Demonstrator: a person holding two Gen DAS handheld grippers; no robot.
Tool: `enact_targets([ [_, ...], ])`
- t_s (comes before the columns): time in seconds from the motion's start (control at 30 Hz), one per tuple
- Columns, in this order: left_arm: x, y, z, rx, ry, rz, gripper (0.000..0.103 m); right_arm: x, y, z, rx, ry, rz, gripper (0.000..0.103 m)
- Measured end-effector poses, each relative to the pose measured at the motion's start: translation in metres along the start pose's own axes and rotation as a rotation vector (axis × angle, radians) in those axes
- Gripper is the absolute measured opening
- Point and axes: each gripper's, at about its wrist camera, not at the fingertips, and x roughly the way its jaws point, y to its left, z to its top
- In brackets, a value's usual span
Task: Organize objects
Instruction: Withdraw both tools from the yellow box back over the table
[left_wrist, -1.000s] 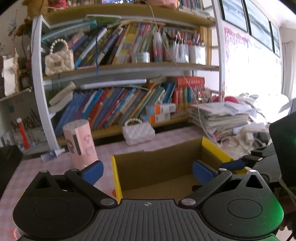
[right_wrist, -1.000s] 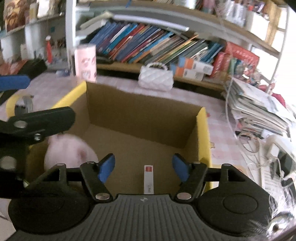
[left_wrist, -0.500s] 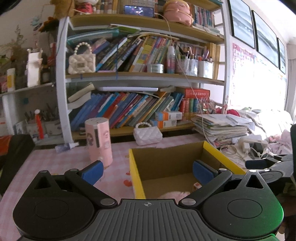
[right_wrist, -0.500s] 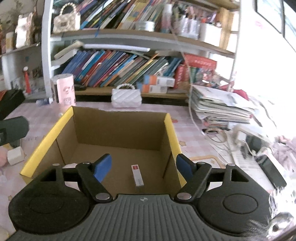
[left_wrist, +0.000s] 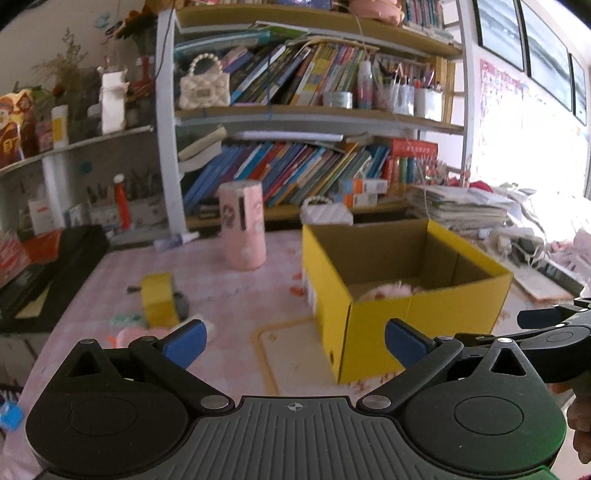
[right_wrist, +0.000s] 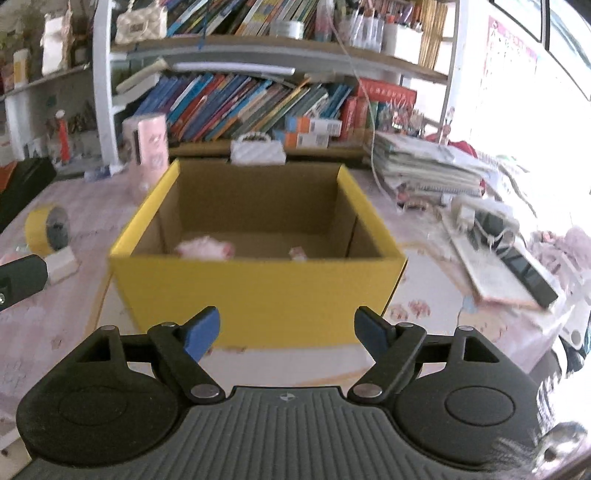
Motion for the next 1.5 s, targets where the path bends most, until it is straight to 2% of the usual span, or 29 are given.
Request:
enact_targets([
  [0.27,-0.025,0.021,-0.023,-0.003,0.057,0.029,0.103,-0.018,0.031,-0.028,-0.012,0.058,0.040,0.079],
  [0.67,-0.054,0.053,-0.047,-0.034,0.112,0.090,0.103,-0.035,0.072,-0.051,-0.033,0.107,0.123,0.081],
  [1.5,-0.090,0.100,-0.063,-0.088,0.119,0.201,0.103,-0.055,0.134,-0.057,-0.128,0.098,0.242,0.082],
])
